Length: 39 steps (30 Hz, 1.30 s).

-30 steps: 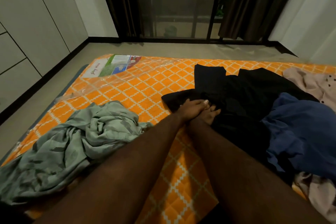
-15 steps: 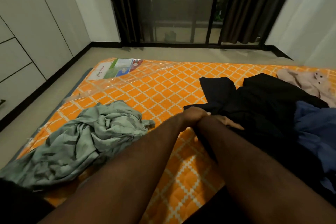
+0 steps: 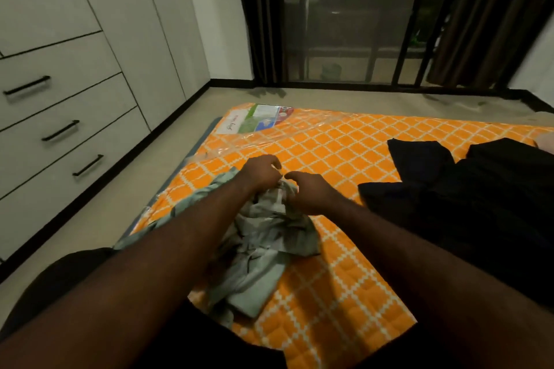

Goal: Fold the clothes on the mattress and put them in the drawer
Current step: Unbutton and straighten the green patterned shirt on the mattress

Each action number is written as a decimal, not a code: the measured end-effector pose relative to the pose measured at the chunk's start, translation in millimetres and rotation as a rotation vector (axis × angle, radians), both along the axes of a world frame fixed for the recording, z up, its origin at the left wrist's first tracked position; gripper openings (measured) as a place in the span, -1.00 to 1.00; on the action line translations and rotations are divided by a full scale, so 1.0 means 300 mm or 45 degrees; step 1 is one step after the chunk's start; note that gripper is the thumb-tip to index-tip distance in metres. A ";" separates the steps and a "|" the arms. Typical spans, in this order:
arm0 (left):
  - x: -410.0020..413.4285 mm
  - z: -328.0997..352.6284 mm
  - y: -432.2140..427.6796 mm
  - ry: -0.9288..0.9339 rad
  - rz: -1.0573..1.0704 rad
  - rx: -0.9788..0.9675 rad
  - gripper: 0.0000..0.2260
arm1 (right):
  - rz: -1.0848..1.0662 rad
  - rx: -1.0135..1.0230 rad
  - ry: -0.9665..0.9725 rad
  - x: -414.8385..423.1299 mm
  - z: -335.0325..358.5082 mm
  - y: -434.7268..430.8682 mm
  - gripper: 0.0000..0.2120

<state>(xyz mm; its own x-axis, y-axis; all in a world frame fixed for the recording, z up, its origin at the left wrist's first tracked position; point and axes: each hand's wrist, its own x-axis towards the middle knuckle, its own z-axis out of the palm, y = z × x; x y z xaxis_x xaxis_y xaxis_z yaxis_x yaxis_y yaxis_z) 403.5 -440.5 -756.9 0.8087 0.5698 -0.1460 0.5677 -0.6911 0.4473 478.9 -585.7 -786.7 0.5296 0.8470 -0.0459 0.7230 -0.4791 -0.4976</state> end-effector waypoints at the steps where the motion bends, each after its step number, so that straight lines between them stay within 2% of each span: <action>1: -0.036 -0.018 0.024 0.120 0.008 0.056 -0.60 | 0.020 0.019 0.056 -0.026 0.005 -0.002 -0.51; 3: -0.110 -0.050 0.053 0.245 0.104 0.139 -0.41 | 0.026 -0.037 0.060 -0.076 -0.014 -0.009 -0.36; 7: -0.218 -0.140 0.078 0.109 0.201 -0.008 -0.11 | 0.058 -0.134 0.048 -0.109 -0.080 -0.007 -0.12; 9: -0.217 -0.193 0.096 0.018 0.190 -0.042 -0.07 | 0.031 -0.074 0.043 -0.122 -0.080 -0.014 -0.07; 11: -0.206 -0.177 0.090 -0.050 0.174 -0.086 -0.15 | -0.033 0.044 0.000 -0.129 -0.071 -0.029 -0.17; 12: -0.209 -0.145 0.069 -0.090 0.131 -0.111 -0.21 | -0.057 0.077 -0.032 -0.126 -0.070 -0.035 -0.29; 14: -0.212 -0.105 0.028 -0.201 0.085 -0.182 -0.44 | -0.096 0.090 -0.086 -0.118 -0.055 -0.049 -0.55; 15: -0.214 -0.096 0.017 -0.281 0.097 -0.246 -0.53 | -0.122 0.102 -0.102 -0.111 -0.045 -0.057 -0.60; 20: -0.209 -0.082 0.000 -0.688 0.124 -0.414 -0.54 | -0.423 0.296 -0.297 -0.030 0.043 -0.104 -0.68; 24: -0.193 -0.066 0.006 -0.796 0.048 -0.378 -0.53 | -0.614 0.411 -0.360 0.034 0.078 -0.153 -0.74; 26: -0.189 -0.069 0.006 -0.737 0.042 -0.425 -0.55 | -0.547 0.255 -0.250 0.060 0.059 -0.177 -0.75; 28: -0.187 -0.089 0.017 -0.649 0.090 -0.351 -0.62 | -0.410 -0.035 -0.184 0.078 0.026 -0.190 -0.76; 31: -0.205 -0.105 0.047 -0.505 0.218 0.043 -0.65 | -0.289 -0.266 -0.244 0.067 0.011 -0.187 -0.79; 33: -0.225 -0.094 0.072 -0.274 0.376 0.213 -0.63 | -0.306 -0.302 -0.372 0.050 0.026 -0.172 -0.75; 34: -0.232 -0.090 0.088 -0.128 0.465 0.220 -0.62 | -0.332 -0.303 -0.462 0.037 0.037 -0.164 -0.71; 37: -0.245 -0.115 0.135 0.180 0.634 -0.052 -0.46 | -0.337 -0.200 -0.710 -0.008 0.075 -0.142 -0.53; 39: -0.250 -0.143 0.153 0.249 0.623 -0.180 -0.36 | -0.257 -0.066 -0.678 -0.033 0.086 -0.124 -0.47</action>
